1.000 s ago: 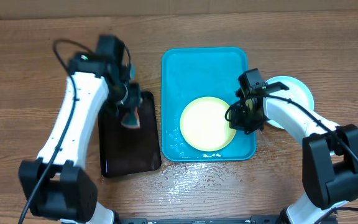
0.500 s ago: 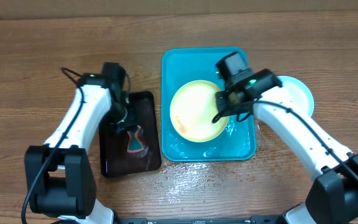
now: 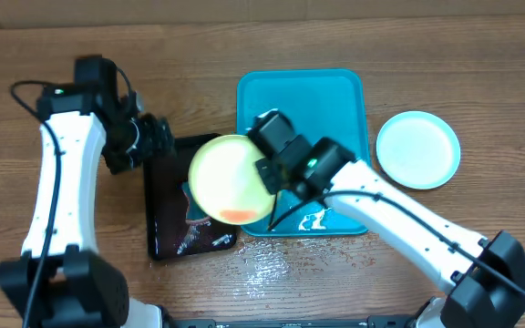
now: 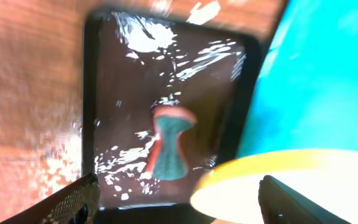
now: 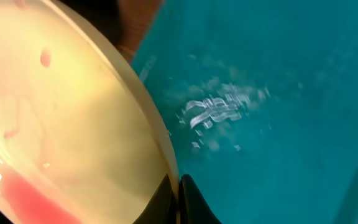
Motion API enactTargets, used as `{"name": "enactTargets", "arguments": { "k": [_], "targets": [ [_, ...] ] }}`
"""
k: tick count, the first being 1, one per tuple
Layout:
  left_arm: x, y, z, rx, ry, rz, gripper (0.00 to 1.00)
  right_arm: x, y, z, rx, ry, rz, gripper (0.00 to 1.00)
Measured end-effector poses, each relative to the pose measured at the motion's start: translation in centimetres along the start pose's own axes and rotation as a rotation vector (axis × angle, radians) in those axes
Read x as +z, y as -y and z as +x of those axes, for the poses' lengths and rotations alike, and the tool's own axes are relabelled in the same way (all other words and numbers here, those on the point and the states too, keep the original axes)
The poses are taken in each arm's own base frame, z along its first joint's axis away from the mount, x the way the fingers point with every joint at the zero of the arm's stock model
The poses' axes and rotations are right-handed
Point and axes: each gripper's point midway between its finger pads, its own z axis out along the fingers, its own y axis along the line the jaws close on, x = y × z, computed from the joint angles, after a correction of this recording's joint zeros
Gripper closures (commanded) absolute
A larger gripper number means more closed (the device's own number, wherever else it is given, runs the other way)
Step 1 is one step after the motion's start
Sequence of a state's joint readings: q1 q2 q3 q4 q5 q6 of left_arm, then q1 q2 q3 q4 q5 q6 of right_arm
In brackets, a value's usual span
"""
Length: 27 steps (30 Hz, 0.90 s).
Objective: Clean dirty plates on tray and stack at the side
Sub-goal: 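Lift the yellow plate with the right gripper and tilt it over the black tray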
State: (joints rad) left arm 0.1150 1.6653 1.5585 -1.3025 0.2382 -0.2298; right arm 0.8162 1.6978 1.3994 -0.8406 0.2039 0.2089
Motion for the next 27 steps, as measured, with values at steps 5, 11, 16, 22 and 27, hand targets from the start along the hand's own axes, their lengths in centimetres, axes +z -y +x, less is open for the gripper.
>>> {"name": "enactTargets", "arguments": {
  "k": [5,11,16,22,27],
  "targets": [
    [-4.5,1.7,-0.9,0.039,0.137,0.053,0.11,-1.0,-2.4,-2.5,-0.046,0.15,0.05,0.96],
    [-7.4,2.6,-1.2,0.067,0.224,0.077,0.0,-2.4,-2.3,-4.1,-0.073,0.278,0.209,0.96],
    [-8.7,2.9,-1.3,0.074,0.273,0.089,0.0,-4.2,-3.3,-4.1,-0.125,0.351,0.325,0.96],
    [-10.7,3.6,-1.9,0.075,0.364,0.118,0.0,-6.4,-4.9,-3.8,-0.192,0.431,0.429,0.96],
    [-12.6,4.1,-1.9,0.086,0.434,0.137,0.0,-7.7,-5.5,-3.7,-0.235,0.472,0.495,0.96]
  ]
}}
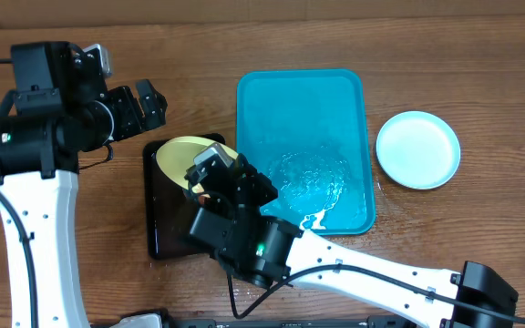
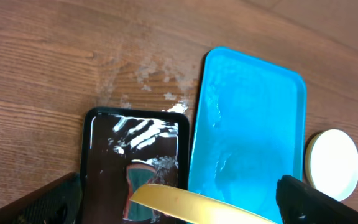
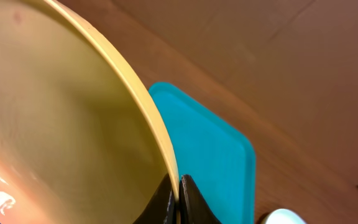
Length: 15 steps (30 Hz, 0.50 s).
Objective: Clean dirty plates on tray and stack at the side
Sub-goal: 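Lift the yellow plate with the right gripper and tilt it over the black tray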
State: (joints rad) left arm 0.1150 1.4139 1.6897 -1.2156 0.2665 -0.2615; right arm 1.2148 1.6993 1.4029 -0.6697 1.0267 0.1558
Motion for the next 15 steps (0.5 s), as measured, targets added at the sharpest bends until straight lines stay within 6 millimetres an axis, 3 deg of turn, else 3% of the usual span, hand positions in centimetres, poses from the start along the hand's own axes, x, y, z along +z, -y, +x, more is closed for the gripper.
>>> {"name": "enactTargets", "arguments": {
  "k": [15],
  "targets": [
    [-0.6,0.2,0.0,0.002,0.014,0.004,0.0,-1.6,0.8,-0.8,-0.03,0.057,0.099,0.96]
  ]
}}
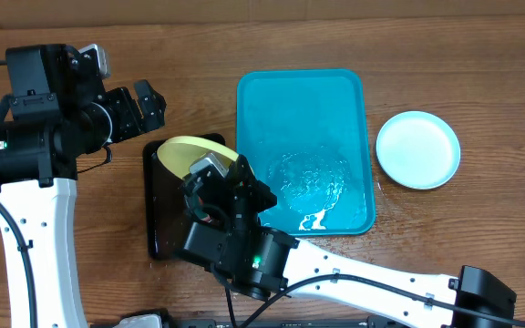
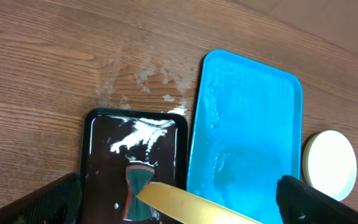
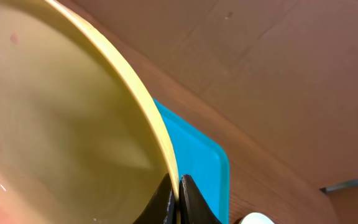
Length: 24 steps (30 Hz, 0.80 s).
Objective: Clean dirty plates on tray and stack at the side
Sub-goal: 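Lift the yellow plate with the right gripper and tilt it over the black tray, then carry the yellow plate right and stack it on the plate pile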
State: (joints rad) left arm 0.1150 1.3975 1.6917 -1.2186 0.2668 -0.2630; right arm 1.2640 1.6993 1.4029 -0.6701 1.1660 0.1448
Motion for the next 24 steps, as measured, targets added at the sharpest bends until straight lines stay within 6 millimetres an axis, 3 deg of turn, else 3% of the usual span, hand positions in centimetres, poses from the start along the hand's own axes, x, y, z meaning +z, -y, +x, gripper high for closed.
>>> {"name": "enactTargets", "arguments": {
  "k": [24],
  "targets": [
    [0.0,-0.04,0.11,-0.001,-0.005,-0.002,0.0,-0.02,0.77,-0.13,-0.002,0.009,0.045,0.96]
  ]
}}
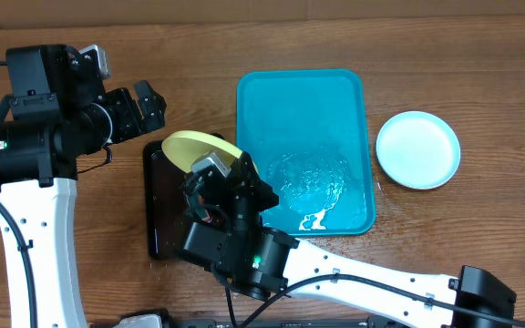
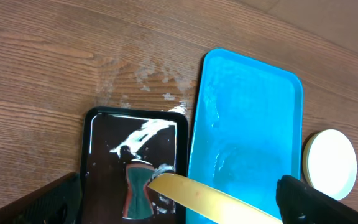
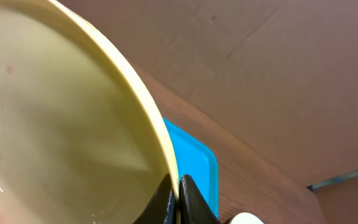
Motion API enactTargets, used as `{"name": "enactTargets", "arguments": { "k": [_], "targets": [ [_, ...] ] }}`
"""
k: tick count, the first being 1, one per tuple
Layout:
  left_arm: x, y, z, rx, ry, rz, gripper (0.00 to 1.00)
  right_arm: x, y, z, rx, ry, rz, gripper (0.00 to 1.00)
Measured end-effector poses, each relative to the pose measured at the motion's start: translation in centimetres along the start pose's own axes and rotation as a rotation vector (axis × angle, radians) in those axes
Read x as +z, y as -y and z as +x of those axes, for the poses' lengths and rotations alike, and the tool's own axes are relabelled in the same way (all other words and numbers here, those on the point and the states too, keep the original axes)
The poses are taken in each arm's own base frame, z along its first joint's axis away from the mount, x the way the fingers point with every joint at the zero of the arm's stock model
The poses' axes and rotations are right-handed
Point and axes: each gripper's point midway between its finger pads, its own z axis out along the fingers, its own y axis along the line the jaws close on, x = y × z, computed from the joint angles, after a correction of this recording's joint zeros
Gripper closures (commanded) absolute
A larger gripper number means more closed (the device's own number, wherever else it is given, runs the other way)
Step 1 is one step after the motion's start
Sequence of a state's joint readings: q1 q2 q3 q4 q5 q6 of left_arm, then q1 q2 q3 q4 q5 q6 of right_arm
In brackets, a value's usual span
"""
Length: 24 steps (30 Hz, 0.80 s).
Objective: Clean dirty plates on tray and stack at the side
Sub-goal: 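Carry the yellow plate right and stack it on the plate pile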
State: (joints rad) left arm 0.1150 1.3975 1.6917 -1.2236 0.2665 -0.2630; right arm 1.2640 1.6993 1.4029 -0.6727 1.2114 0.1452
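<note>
My right gripper [image 3: 178, 198] is shut on the rim of a yellow plate [image 1: 197, 146], held tilted on edge over the dark tray [image 1: 158, 205]. That plate [image 3: 61, 137] fills the right wrist view, with small reddish specks on its face. A sponge [image 2: 139, 190] with a green face and orange edge lies in the wet dark tray [image 2: 104, 143], right beside the plate's lower edge [image 2: 210, 200]. My left gripper [image 1: 144, 107] hangs open above the table left of the tray, its fingers [image 2: 55, 199] apart and holding nothing.
The teal tray [image 1: 303, 150] lies wet in the middle of the table. A clean white plate [image 1: 417, 149] sits on the wood to its right. Water drops spot the wood [image 2: 148, 78] behind the dark tray.
The yellow plate has shifted slightly, its lower edge now reaching the sponge in the dark tray. Both arms stand almost where they were.
At first my right gripper held the yellow plate flat, a red smear on it, between the two trays, with the left gripper low over the sponge. Then the plate stood tilted over the dark tray and the left arm was raised. It has stayed so since.
</note>
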Motion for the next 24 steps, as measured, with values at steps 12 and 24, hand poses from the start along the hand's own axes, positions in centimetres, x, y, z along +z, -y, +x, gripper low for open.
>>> {"name": "enactTargets", "arguments": {
  "k": [12,24],
  "targets": [
    [0.0,-0.1,0.5,-0.005,-0.021,-0.006,0.0,6.7,-0.1,5.8,0.274,-0.37,-0.279,0.96],
    [0.0,-0.2,0.6,-0.006,-0.024,-0.006,0.0,15.0,22.8,14.1,1.005,-0.69,-0.239,0.94]
  ]
}}
